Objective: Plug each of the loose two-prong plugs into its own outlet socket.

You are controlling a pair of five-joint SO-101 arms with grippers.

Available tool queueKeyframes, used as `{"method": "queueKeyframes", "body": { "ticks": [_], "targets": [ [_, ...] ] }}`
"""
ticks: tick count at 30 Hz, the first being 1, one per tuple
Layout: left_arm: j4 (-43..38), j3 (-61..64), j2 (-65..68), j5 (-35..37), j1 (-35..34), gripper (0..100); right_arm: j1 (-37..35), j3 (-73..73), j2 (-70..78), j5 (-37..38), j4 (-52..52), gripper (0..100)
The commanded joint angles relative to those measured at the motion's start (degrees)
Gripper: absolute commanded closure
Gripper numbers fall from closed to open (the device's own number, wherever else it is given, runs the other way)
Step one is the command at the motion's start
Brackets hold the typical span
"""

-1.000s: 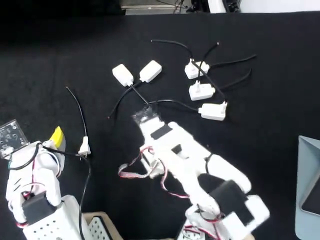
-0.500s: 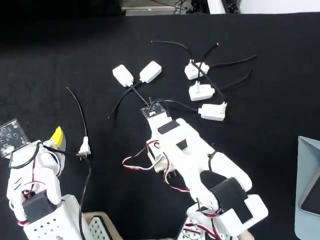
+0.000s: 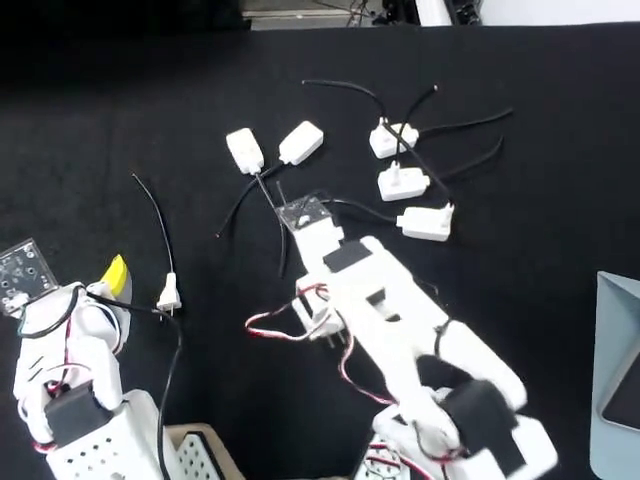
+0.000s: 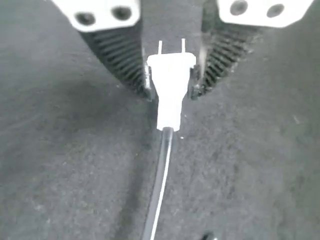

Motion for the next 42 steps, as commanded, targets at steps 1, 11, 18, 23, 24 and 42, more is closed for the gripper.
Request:
{"method": "queueKeyframes", "body": {
  "ticks": [1,11,18,23,24,42],
  "targets": [
    [-1.32,-0.40,-0.18,0.09,-0.40,69,1.76,1.01,-3.91,0.53,0.88,84.0],
    [-1.32,-0.40,-0.18,0.09,-0.31,69,-4.22,1.89,-7.34,0.44,0.97,86.8],
    [-1.32,-0.40,-0.18,0.09,-0.31,69,-5.45,2.86,-5.85,0.09,0.70,87.6],
    [-1.32,-0.40,-0.18,0.09,-0.31,69,-0.88,2.24,0.31,0.62,0.26,87.5],
    [-1.32,-0.40,-0.18,0.09,-0.31,69,0.35,1.98,1.71,0.70,0.18,87.5],
    [-1.32,-0.40,-0.18,0.09,-0.31,69,4.22,0.75,6.29,4.22,0.53,87.4]
  ]
}}
